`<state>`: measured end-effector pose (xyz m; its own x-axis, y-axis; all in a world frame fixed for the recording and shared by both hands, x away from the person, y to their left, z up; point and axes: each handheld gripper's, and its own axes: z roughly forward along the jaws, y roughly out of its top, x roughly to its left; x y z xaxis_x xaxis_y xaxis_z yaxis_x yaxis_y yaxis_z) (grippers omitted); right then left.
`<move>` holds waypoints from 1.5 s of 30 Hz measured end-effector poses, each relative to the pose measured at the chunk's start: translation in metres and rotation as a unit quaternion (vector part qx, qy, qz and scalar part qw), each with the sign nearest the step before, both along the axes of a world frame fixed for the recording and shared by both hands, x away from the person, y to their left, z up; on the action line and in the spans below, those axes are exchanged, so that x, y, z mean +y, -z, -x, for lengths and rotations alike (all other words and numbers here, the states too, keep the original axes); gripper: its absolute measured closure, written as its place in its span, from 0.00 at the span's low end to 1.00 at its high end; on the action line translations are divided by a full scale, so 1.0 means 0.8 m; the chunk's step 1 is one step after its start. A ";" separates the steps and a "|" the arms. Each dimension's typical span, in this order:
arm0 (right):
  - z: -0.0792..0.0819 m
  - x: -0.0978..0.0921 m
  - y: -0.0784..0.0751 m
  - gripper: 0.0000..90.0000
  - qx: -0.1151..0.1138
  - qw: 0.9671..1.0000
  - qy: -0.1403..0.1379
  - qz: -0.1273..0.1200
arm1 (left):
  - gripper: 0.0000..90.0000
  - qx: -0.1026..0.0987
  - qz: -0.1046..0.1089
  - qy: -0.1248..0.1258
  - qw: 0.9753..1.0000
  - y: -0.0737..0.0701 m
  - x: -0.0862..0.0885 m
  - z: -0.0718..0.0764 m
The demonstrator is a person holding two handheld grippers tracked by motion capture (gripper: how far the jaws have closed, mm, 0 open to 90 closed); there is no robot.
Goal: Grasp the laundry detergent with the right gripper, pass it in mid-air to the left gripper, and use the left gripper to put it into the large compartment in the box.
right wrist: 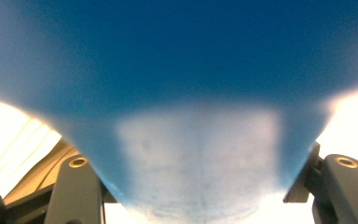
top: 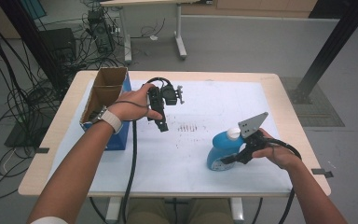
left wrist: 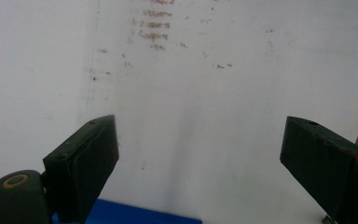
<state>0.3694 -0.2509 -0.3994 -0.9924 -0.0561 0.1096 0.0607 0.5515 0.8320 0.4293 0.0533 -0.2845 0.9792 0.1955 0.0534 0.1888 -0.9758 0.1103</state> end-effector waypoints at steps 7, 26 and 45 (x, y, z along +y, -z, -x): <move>0.000 0.000 0.001 0.43 -0.002 1.000 -0.004 -0.005 | 0.13 0.000 0.002 -0.001 1.000 0.001 0.000 0.000; 0.001 0.001 0.000 0.44 -0.014 1.000 -0.012 -0.003 | 0.13 0.001 0.002 -0.002 1.000 0.000 0.000 0.000; 0.000 0.001 -0.001 0.46 -0.018 1.000 -0.010 -0.001 | 0.14 0.002 0.003 -0.001 1.000 0.000 -0.001 0.001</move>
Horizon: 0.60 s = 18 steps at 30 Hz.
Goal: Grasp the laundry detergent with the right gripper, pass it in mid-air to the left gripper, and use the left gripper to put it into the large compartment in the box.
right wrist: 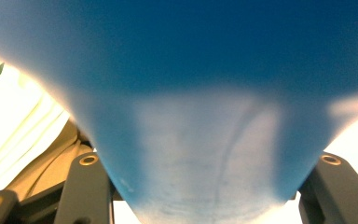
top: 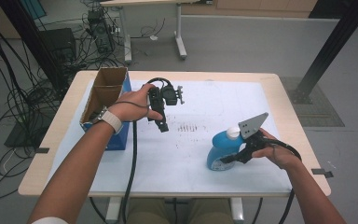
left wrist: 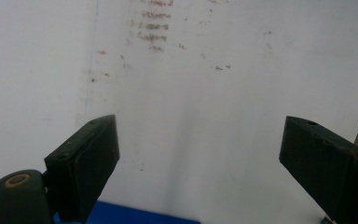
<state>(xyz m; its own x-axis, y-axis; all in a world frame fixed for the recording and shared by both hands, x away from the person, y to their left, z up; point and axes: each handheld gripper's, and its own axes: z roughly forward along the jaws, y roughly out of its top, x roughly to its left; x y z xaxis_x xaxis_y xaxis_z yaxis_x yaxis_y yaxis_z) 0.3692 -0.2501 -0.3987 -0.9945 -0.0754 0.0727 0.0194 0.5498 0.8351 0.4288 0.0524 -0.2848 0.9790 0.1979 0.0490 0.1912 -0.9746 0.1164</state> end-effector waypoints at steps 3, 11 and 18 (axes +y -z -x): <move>0.000 0.000 0.000 0.46 -0.001 1.000 0.000 0.001 | 0.14 0.000 0.000 0.000 1.000 0.000 0.000 0.000; 0.001 0.000 0.000 0.47 -0.003 1.000 0.000 -0.001 | 0.14 -0.001 0.000 -0.001 1.000 -0.001 0.000 0.000; 0.001 -0.001 0.000 0.47 -0.003 1.000 0.000 -0.001 | 0.14 -0.001 0.002 -0.003 1.000 -0.001 0.002 0.000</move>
